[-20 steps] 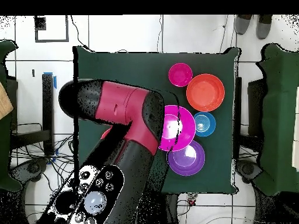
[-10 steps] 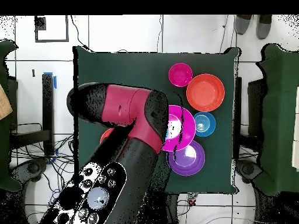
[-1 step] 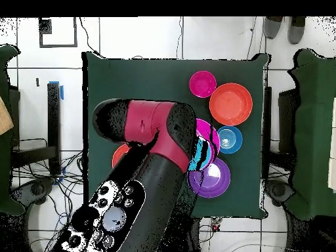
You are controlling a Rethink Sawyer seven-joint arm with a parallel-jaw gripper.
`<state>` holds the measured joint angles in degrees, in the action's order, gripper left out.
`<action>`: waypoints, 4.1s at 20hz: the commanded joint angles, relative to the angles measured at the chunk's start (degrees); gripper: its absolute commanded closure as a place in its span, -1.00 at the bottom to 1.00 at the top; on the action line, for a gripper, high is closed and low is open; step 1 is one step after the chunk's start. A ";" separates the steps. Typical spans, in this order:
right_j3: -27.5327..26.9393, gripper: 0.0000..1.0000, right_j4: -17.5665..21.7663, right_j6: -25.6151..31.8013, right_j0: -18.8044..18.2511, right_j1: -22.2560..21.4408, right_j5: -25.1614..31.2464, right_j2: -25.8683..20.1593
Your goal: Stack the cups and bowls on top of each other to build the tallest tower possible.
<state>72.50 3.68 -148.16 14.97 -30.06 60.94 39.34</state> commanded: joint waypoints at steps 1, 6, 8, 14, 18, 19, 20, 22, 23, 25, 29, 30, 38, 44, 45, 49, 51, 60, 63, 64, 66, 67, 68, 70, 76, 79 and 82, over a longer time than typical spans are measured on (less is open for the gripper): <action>2.29 1.00 8.33 11.32 -0.52 2.95 -2.23 -7.05; 1.76 1.00 10.82 9.57 -1.13 3.95 -3.43 -7.73; 1.08 1.00 11.59 8.92 -1.11 4.56 -2.85 -7.83; 0.81 1.00 12.12 8.28 -2.56 5.45 -4.33 -9.87; 1.10 1.00 12.02 7.39 -3.37 6.07 -6.39 -10.97; 0.86 1.00 12.02 7.09 -3.65 6.47 -6.84 -11.16; 0.88 1.00 12.00 6.72 -3.77 6.68 -7.36 -11.35; 0.81 1.00 11.89 6.16 -4.09 7.30 -8.43 -11.72; 0.90 1.00 11.80 5.92 -4.11 7.47 -8.84 -11.80; 0.81 1.00 11.63 5.78 -4.27 7.80 -9.22 -11.96; 0.27 1.00 11.33 5.62 -4.45 8.28 -9.32 -11.98; 0.10 1.00 11.30 5.54 -4.46 8.43 -9.30 -11.97; 0.90 1.00 10.82 4.15 -4.84 9.00 -12.99 -12.81; 0.41 1.00 9.82 2.81 -5.78 10.24 -15.89 -14.38; 0.29 1.00 9.70 2.51 -5.86 10.62 -16.44 -14.61; 0.28 1.00 9.11 0.93 -6.13 11.74 -20.46 -15.33; 0.02 1.00 8.80 0.20 -6.14 12.42 -21.90 -15.49; 1.90 1.00 7.76 -0.20 -5.55 12.17 -23.97 -15.90; 2.39 1.00 7.43 -0.14 -5.59 11.94 -24.12 -16.38; 2.50 1.00 7.32 -0.09 -5.63 11.89 -24.18 -16.57; 2.77 1.00 7.18 0.18 -5.84 11.65 -24.19 -17.07; 2.89 1.00 7.16 0.42 -5.99 11.49 -24.17 -17.33; 2.99 1.00 7.12 0.59 -6.14 11.40 -24.15 -17.61; 3.10 1.00 7.15 0.92 -6.37 11.24 -24.12 -18.06; 3.83 1.00 7.23 1.06 -6.56 10.87 -24.37 -18.89; 4.17 1.00 7.47 1.14 -6.54 10.76 -24.49 -19.02; 4.81 1.00 7.75 1.30 -6.62 10.63 -25.06 -19.42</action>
<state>73.59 11.78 -148.16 9.53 -18.78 40.04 29.18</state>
